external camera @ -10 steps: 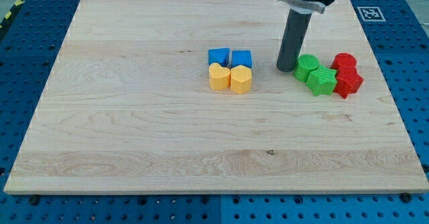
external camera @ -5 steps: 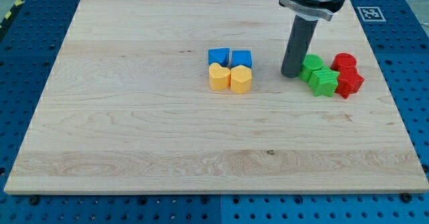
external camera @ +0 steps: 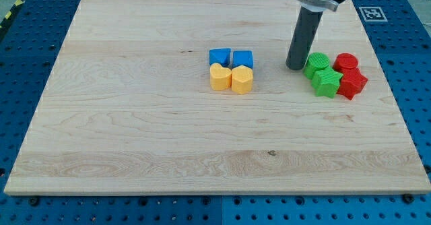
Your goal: Push green circle to the top side of the green star
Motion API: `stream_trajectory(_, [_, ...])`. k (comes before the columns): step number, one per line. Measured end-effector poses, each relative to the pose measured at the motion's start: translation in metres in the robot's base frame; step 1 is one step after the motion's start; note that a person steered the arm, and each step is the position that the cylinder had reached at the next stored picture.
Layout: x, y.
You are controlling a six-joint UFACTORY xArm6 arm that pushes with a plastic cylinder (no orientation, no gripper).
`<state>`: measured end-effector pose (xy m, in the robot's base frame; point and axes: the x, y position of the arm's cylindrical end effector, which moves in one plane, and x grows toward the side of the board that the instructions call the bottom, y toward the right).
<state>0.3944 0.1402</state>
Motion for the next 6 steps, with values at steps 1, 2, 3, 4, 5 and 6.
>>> stream_trajectory(1, [0.000,0.000])
stream_trajectory(2, [-0.015,0.000])
stream_trajectory(3, [-0.033,-0.011])
stream_trajectory(4, [-0.035,-0.033])
stream_trajectory(5, [-0.035,-0.043])
stream_trajectory(6, [-0.035,-0.043])
